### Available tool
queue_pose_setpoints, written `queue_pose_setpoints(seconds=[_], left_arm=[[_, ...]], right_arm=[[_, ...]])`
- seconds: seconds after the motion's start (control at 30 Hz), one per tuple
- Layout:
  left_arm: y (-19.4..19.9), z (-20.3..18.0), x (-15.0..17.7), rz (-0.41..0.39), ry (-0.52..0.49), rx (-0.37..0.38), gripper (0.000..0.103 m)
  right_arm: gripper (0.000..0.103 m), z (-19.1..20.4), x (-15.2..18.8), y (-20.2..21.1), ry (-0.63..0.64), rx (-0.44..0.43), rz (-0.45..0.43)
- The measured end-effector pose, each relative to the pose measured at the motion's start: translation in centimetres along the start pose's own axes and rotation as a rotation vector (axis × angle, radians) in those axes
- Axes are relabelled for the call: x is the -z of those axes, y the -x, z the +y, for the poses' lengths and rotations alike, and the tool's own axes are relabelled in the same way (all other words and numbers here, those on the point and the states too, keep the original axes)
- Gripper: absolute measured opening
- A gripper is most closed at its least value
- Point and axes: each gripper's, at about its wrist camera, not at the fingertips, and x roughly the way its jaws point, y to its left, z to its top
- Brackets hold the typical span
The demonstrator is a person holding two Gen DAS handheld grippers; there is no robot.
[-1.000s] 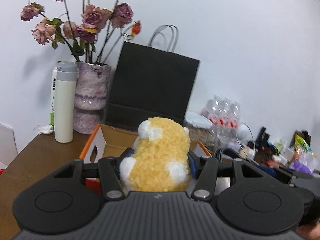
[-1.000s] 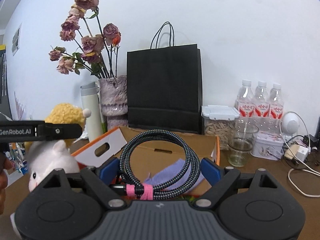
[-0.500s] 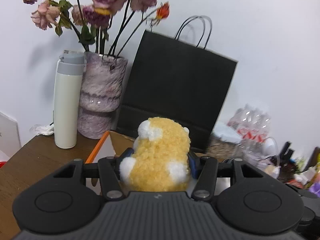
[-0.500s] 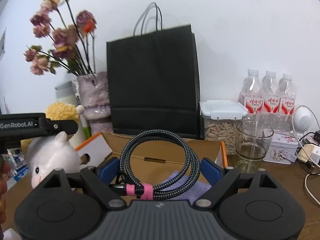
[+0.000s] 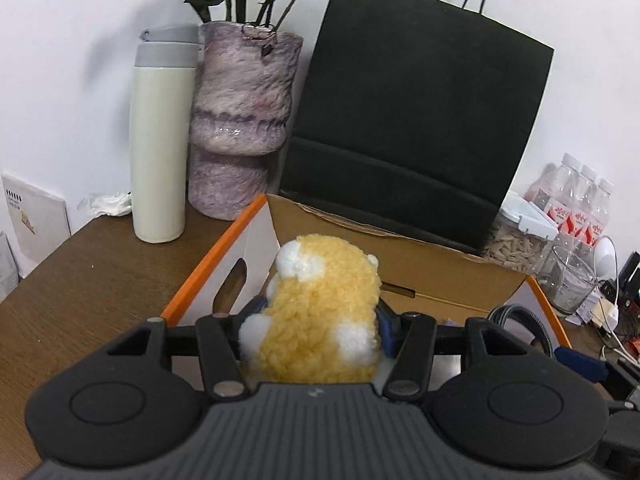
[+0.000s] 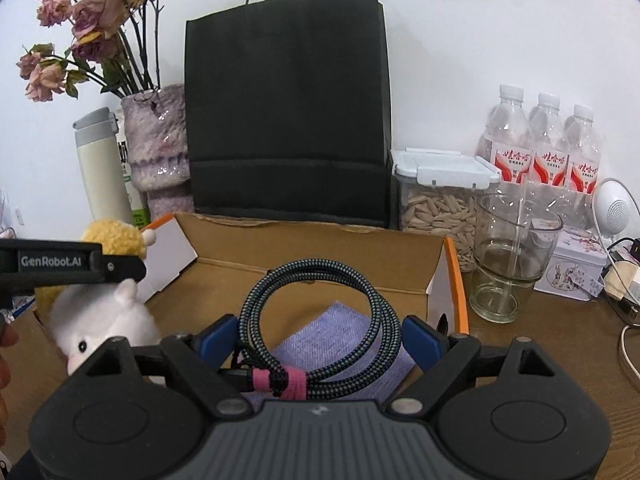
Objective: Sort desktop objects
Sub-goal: 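Lower the hamster into the box with the left tool while the right tool drops the cable onto the pouch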
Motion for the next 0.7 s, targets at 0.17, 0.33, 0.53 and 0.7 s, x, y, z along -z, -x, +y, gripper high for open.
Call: queue_pose_setpoints(seconds=[0.17, 0.33, 0.53, 0.7], left_arm=[[-0.5, 1.0, 0.2, 0.006, 0.093, 0.006, 0.056], [-1.1, 1.4, 0.4, 0.021, 0.137, -0.014, 0.057], [-1.2, 0.7, 0.5, 0.018, 0.103, 0.024, 0.083], [-0.6, -0.1, 0.7, -0.014, 0.059, -0.028, 0.103]], right_arm=[[0.088, 0.4, 0.2, -0.3, 0.012, -0.004, 0.018], [0.088, 0.5, 0.5, -0.8, 0.011, -0.001, 0.039], [0.088, 0.6, 0.8, -0.8, 0.011, -0.002, 0.045], [0.089, 0.4, 0.9, -0.9, -0.008, -0.007, 0.067]])
